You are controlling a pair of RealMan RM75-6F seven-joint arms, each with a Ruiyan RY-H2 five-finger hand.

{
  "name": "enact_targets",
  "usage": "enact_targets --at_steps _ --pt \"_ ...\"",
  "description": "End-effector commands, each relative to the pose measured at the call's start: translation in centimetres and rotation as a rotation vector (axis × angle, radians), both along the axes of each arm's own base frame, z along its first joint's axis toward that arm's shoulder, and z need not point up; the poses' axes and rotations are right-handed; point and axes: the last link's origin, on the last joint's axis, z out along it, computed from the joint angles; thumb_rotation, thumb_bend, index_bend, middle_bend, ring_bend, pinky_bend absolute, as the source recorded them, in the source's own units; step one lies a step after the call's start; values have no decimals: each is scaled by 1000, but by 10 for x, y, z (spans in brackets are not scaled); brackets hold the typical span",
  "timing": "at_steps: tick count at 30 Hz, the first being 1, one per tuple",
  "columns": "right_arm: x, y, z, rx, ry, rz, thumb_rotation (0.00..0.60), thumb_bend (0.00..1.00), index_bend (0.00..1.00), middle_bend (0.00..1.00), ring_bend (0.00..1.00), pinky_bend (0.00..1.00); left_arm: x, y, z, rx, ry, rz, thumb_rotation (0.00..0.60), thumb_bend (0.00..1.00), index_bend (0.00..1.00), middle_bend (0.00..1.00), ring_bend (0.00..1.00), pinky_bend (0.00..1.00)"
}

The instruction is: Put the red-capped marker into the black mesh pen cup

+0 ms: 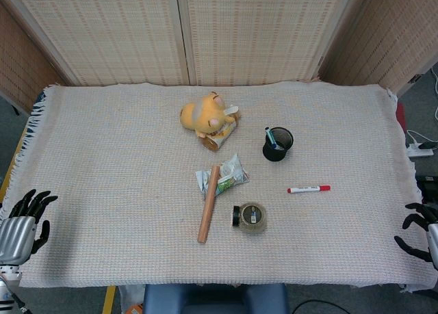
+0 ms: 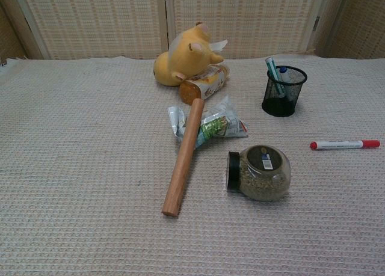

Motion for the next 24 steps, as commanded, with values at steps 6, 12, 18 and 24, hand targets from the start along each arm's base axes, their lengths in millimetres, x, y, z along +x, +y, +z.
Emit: enact_targets --at_steps 6,12,18,24 --pt "0 0 0 0 -2 3 600 101 588 295 302 125 1 0 0 2 0 -3 600 586 210 115 20 149" --pt "1 0 0 0 -4 10 600 101 588 295 302 125 2 -1 0 2 0 -9 600 586 210 116 19 149" --pt "0 0 -1 3 -1 0 600 101 588 295 302 125 1 0 0 -2 2 -3 600 586 210 116 20 148" --pt "-4 -9 -6 26 20 -18 600 101 577 295 296 125 3 -1 2 8 -2 -6 600 586 210 115 19 149"
